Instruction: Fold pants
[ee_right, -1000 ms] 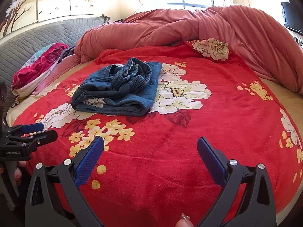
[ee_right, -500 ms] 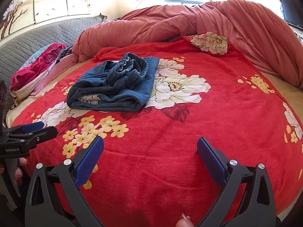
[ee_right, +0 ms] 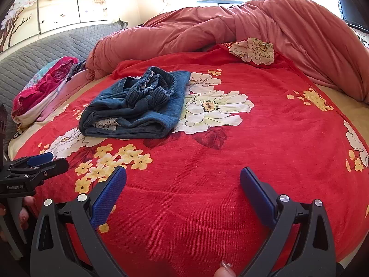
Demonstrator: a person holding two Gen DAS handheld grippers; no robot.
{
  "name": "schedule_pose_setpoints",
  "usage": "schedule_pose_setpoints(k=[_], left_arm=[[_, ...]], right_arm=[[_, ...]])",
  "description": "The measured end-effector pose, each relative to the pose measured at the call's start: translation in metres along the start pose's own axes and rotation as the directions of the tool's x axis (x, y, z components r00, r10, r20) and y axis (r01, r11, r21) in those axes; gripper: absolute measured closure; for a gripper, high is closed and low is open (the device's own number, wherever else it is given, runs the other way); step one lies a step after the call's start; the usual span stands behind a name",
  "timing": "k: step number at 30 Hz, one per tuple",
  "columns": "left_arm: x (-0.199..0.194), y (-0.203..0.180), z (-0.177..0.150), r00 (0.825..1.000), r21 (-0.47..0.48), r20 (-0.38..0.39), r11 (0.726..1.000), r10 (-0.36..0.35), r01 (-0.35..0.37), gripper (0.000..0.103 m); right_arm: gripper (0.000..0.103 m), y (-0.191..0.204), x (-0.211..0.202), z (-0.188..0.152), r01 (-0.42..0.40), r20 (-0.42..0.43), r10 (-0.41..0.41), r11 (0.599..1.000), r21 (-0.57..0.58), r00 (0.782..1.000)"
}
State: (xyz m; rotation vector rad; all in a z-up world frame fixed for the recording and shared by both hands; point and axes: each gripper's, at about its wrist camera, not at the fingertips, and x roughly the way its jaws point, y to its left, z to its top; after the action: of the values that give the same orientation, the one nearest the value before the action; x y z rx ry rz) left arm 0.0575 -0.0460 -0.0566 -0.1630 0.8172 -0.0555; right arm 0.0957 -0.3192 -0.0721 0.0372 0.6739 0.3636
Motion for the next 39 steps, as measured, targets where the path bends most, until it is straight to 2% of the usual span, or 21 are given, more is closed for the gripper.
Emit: schedule_pose_setpoints(k=[39], left_arm=[[0.0009,0.0000,0.0001,1.000,0.004,-0.015,1.000,0.015,-0.015,0.010]], right_arm=[[0.005,-0.0019,0.0013,-0.0001,0.004,-0.001,-0.004,1.000,-0.006,1.000]])
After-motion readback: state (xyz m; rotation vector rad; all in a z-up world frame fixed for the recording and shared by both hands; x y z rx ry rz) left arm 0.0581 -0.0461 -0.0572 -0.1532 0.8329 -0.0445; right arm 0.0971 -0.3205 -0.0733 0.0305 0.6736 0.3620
